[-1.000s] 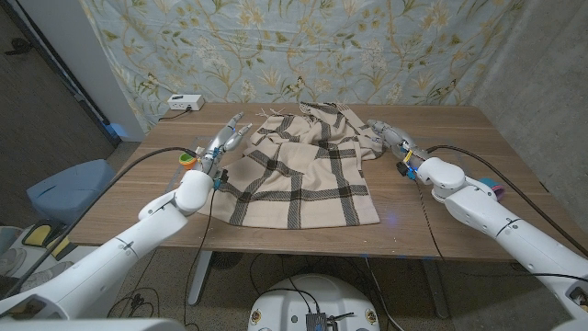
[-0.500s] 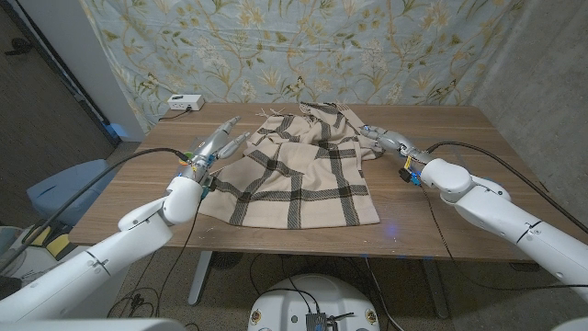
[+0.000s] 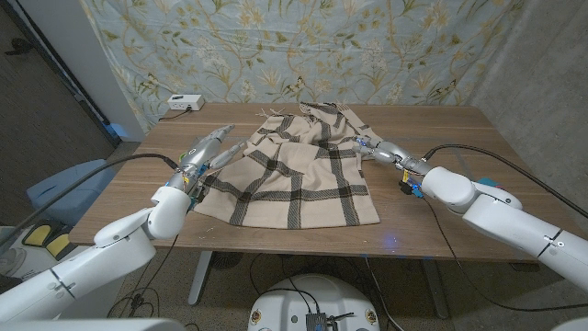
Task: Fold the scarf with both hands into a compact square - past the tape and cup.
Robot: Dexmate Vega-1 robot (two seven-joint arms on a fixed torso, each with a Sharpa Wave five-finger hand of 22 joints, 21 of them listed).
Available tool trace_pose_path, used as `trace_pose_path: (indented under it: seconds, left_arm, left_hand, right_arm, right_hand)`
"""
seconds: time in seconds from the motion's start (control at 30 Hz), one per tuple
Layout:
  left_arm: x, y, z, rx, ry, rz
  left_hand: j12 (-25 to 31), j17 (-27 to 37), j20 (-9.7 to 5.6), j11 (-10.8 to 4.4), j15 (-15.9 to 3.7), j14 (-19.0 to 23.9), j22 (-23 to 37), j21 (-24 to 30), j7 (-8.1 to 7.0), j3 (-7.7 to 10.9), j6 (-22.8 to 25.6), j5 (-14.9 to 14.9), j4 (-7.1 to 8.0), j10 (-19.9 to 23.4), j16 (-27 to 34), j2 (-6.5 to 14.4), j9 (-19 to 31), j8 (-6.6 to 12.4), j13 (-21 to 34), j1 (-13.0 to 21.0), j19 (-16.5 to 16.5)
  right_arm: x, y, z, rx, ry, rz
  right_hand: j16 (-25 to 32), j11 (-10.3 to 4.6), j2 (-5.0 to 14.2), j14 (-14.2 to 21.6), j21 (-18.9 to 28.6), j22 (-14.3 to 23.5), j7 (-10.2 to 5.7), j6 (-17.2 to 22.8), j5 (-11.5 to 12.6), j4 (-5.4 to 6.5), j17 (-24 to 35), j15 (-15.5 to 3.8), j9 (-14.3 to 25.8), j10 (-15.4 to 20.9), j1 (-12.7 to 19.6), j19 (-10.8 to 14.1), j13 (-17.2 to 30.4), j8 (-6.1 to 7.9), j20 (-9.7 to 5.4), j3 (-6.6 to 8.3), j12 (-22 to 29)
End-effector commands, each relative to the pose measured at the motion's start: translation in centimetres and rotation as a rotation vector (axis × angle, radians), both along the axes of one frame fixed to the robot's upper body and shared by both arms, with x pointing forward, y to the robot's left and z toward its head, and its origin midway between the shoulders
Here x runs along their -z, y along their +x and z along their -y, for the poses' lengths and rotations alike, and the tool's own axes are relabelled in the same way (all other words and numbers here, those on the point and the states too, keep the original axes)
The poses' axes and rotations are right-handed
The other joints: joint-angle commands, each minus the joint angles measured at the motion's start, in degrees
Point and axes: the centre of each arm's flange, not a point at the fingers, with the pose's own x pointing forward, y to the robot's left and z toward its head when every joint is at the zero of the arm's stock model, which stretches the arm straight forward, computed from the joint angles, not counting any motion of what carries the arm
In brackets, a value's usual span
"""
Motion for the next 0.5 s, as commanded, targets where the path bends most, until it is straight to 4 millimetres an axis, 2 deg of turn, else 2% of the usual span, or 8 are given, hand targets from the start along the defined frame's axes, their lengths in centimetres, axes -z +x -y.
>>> trace_pose_path:
  seconds: [0.03, 0.23, 0.4, 0.5]
  left_arm:
    - [1.3, -2.7, -0.8, -0.082, 0.067, -0.029]
    - [1.6, -3.2, -1.4, -0.123, 0.111, -0.052]
    - [1.5, -3.4, -1.8, -0.136, 0.164, -0.086]
    - [1.3, -3.7, -2.0, -0.167, 0.203, -0.093]
  left_hand:
    - [0.1, 0.3, 0.21, -0.23, 0.01, 0.6, 0.1, 0.6, -0.34, 0.26, 0.5, -0.2, -0.6, 0.8, 0.3, 0.0, 0.2, -0.13, 0.2, 0.7, 0.6]
    - [0.0, 0.3, 0.18, -0.45, -0.17, 1.7, 0.1, 0.9, -0.57, 0.35, 1.0, -0.3, -1.38, 1.2, 0.4, -0.2, 0.2, -0.2, 0.2, 1.3, 1.6]
    - [-0.2, 0.3, 0.12, -0.84, -1.01, 3.0, 0.0, 1.4, -0.54, 0.63, 1.5, -0.4, -3.14, 1.7, 0.4, -0.6, 0.2, -0.31, 0.2, 2.8, 3.2]
    - [-0.3, 0.4, 0.17, -0.94, -1.26, 3.2, 0.0, 1.4, -0.39, 0.77, 1.5, -0.4, -3.61, 1.8, 0.3, -0.5, 0.2, -0.35, 0.2, 3.3, 3.4]
  right_arm:
    - [1.2, -2.4, -1.5, 0.009, -0.126, 0.018]
    - [1.5, -3.3, -2.2, 0.03, -0.198, 0.029]
    - [2.0, -4.1, -2.7, 0.033, -0.237, 0.029]
    - [2.3, -4.5, -3.0, 0.034, -0.254, 0.027]
  right_hand:
    - [0.0, 0.07, 0.15, 0.7, 0.1, 0.2, -0.06, 0.6, -0.1, -0.63, 0.3, 0.12, 0.2, 0.4, 0.7, 0.2, 0.3, 0.3, 0.39, 0.17, 0.4]
    - [-0.1, -0.19, 0.14, 0.8, 0.1, 0.2, -0.12, 0.8, -0.1, -0.97, 0.3, 0.12, 0.2, 0.5, 1.2, 0.2, 0.3, 0.28, 0.38, 0.34, 0.3]
    - [0.0, -0.42, 0.09, 1.0, 0.1, 0.1, -0.21, 1.2, -0.1, -1.48, 0.3, -0.25, 0.2, 0.9, 1.8, 0.3, 0.3, 0.39, 0.38, 0.6, 0.4]
    - [0.0, -0.43, 0.1, 1.2, 0.1, 0.1, -0.23, 1.6, -0.1, -1.76, 0.3, -0.4, 0.2, 1.1, 2.1, 0.5, 0.3, 0.48, 0.35, 0.77, 0.4]
